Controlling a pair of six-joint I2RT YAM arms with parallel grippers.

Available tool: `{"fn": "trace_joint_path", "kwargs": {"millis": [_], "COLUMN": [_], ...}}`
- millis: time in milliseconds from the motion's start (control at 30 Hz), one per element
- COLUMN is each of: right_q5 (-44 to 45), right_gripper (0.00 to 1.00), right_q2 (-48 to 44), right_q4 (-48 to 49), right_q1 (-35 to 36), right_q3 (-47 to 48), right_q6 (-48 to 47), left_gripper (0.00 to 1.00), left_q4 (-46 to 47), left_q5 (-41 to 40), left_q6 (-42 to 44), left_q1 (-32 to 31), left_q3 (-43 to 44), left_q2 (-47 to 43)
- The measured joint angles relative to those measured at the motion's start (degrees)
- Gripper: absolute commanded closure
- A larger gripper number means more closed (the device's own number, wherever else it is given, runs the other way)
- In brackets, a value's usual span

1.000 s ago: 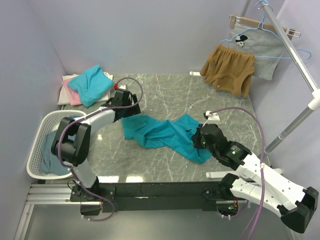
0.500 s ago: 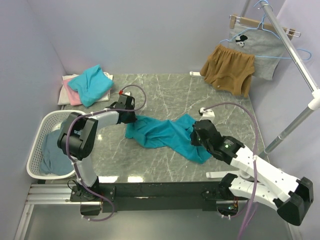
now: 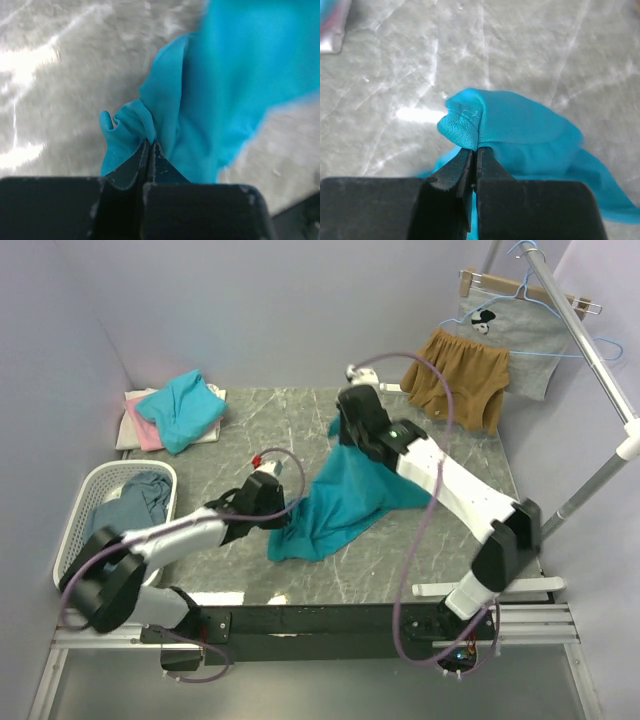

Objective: Fold and stack the t-shirts
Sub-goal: Flatten out the tshirt

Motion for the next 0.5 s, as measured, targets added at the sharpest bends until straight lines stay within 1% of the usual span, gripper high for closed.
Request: {"fn": "trace_joint_path", "kwargs": {"millis": [133,200,233,300,400,500], "right_q5": [-3.87,-6.29,-7.37,-9.14,-10.84,-12.11], "right_gripper": [1.00,1.00,1.00,1.00,1.00,1.00], "right_q2": [11.93,16.98,18.93,21.33,21.24,17.29], "right_q4": [-2.75,-4.33,-5.33,-7.04,-7.85,-6.47], "right_q1": [-0.31,-0.20,-0.07,0.28,1.51,2.93], "right_q3": [17.14,24.55,27.50,31.43,32.04,27.36], "right_q6": [-2.69,-3.96,-4.50,-5.84,-7.58,-8.85], "left_gripper": [0.99,0.99,0.99,0.99,0.99,0.51], "left_q4": [-0.57,-0.57,-0.68,-0.39,1.07,3.08], "left_q5": [-0.72,-0.50,-0.50,-0.48,-0.52,0.61], "left_q6": [-3.76,-5.27,-5.97,-6.97,-7.48,-7.39], "left_q1": [-3.93,-7.13,-8.46,-13.09,-17.16,-19.28], "left_q3": [-5.14,-6.64,-7.10,-7.19,-7.19,-7.19], "left_q2": [-11.74,-14.86,-15.65,-15.39,-12.72,-8.98]}}
